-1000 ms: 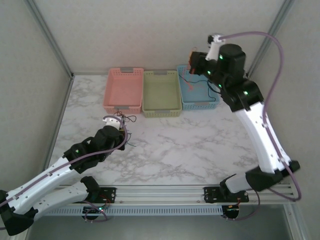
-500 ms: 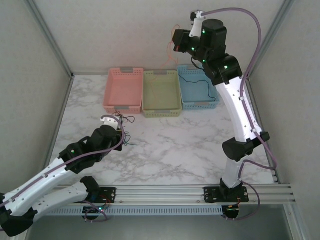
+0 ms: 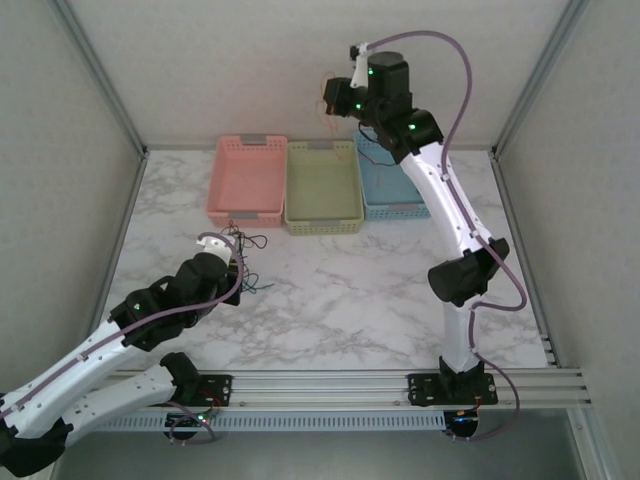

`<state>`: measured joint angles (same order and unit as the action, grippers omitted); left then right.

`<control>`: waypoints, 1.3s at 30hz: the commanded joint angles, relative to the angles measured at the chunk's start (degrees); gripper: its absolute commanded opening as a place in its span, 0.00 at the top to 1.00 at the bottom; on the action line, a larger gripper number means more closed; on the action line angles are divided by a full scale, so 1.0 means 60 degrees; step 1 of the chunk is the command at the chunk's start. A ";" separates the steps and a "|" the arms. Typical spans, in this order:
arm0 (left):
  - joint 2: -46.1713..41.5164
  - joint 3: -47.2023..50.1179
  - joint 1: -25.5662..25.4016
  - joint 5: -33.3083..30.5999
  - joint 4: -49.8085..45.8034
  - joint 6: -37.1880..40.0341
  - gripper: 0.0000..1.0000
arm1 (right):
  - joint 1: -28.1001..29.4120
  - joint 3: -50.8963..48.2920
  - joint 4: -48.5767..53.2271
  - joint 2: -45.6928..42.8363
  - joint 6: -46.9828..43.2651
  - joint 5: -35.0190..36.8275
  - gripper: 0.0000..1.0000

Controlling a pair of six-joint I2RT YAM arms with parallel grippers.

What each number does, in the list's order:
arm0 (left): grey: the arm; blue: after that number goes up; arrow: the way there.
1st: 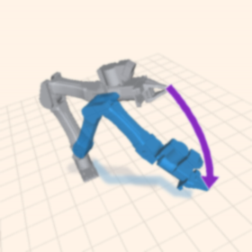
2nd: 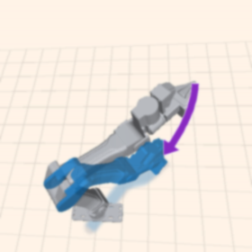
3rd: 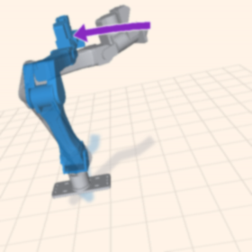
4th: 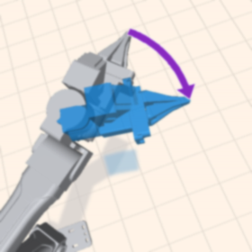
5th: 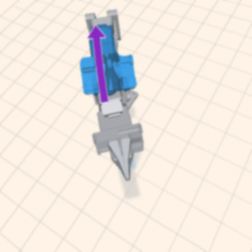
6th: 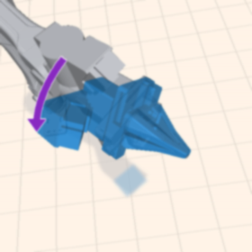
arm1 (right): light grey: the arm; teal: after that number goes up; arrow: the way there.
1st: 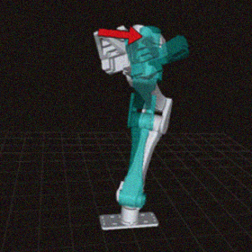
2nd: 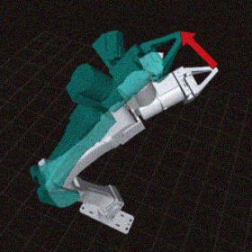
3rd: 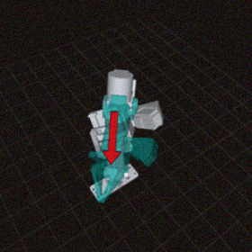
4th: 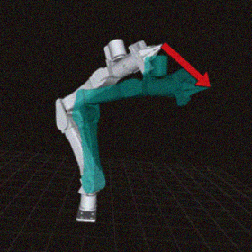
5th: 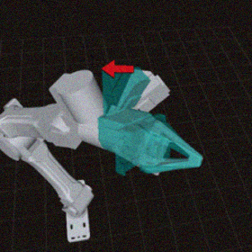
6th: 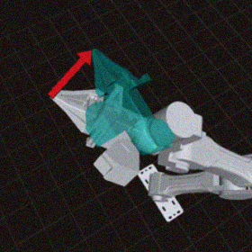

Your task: Untangle the cables

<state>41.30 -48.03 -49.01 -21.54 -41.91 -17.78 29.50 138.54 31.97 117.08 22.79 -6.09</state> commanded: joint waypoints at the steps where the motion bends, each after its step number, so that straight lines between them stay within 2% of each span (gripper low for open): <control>1: -0.0075 -0.0257 0.0068 0.0025 -0.0103 0.0166 1.00 | -0.0034 -0.0605 -0.0180 0.0191 0.0174 -0.0064 1.00; 4: -0.0093 -0.0260 0.0068 0.0029 -0.0113 0.0166 1.00 | -0.0036 -0.0945 -0.0326 0.0211 0.0247 -0.0060 1.00; 7: -0.0090 -0.0242 0.0068 0.0016 -0.0102 0.0165 1.00 | -0.0034 -0.0558 -0.0364 0.0217 0.0316 -0.0204 1.00; 13: -0.0119 -0.0235 0.0068 -0.0010 -0.0096 0.0166 1.00 | -0.0038 0.2192 0.0324 0.0692 0.0334 -0.0529 1.00; 16: -0.0134 -0.0228 0.0068 -0.0029 -0.0102 0.0169 1.00 | -0.0034 0.2788 0.0002 0.0654 0.0374 -0.0745 1.00; 19: -0.0147 -0.0227 0.0068 -0.0067 -0.0105 0.0166 1.00 | -0.0026 0.2750 -0.0397 0.0526 0.0263 -0.0619 1.00; 24: -0.0190 -0.0213 0.0068 -0.0043 -0.0100 0.0165 1.00 | -0.0037 0.2632 -0.0105 0.0768 0.0089 -0.0308 1.00; 30: -0.0194 -0.0213 0.0068 -0.0014 -0.0100 0.0166 1.00 | -0.0031 0.1391 -0.0428 0.0808 0.0165 -0.0013 1.00; 35: -0.0227 -0.0199 0.0068 -0.0028 -0.0097 0.0150 1.00 | -0.0052 0.1380 -0.0207 0.1187 0.0368 -0.0614 1.00; 39: -0.0302 -0.0186 0.0068 0.0017 -0.0050 0.0151 1.00 | -0.0047 0.0758 -0.0004 0.1358 0.0548 -0.0446 1.00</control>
<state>40.49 -48.01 -49.01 -21.54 -42.26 -17.78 29.50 145.10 31.09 124.38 24.93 -8.23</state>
